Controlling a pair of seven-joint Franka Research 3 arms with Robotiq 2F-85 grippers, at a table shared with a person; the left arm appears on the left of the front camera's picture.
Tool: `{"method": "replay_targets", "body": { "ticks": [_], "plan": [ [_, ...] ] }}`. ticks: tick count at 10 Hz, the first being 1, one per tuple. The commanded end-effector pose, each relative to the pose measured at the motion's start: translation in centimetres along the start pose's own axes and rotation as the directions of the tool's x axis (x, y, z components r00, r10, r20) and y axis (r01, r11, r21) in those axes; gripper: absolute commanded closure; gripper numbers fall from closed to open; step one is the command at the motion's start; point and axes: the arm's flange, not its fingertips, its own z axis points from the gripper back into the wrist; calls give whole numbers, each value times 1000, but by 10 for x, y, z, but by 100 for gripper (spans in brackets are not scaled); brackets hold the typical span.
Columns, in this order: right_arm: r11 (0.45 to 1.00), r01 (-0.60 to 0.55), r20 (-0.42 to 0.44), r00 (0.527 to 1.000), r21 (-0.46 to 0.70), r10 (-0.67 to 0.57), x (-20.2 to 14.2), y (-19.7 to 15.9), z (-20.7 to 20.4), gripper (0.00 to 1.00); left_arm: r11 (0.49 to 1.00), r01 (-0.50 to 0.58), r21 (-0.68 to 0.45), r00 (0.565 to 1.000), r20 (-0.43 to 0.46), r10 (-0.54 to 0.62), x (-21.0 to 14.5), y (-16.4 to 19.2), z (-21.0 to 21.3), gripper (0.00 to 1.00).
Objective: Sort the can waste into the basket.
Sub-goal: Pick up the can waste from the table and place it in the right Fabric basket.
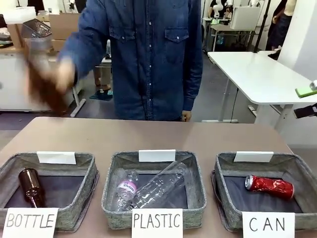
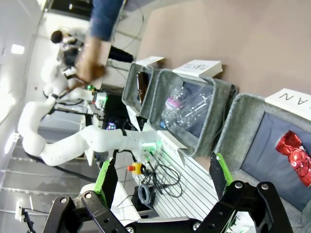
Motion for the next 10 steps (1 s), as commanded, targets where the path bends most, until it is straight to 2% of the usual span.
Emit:
{"method": "replay_targets", "body": {
  "ticks": [1,2,8,10],
  "plan": [
    [1000,-28,-9,1000,-4,28,0,-2,1,0,987,34,-155,999,0,-35,-26,30,23,100],
    [1000,-28,-9,1000,-4,28,0,-2,1,0,979,68,-193,997,41,-61,-37,34,25,100],
    [1000,-28,-9,1000,-4,28,0,-2,1,0,978,61,-199,998,24,-58,-29,37,16,100],
    [1000,-28,-9,1000,-4,28,0,-2,1,0,987,8,-158,1000,16,-6,-14,33,-10,100]
  ]
}}
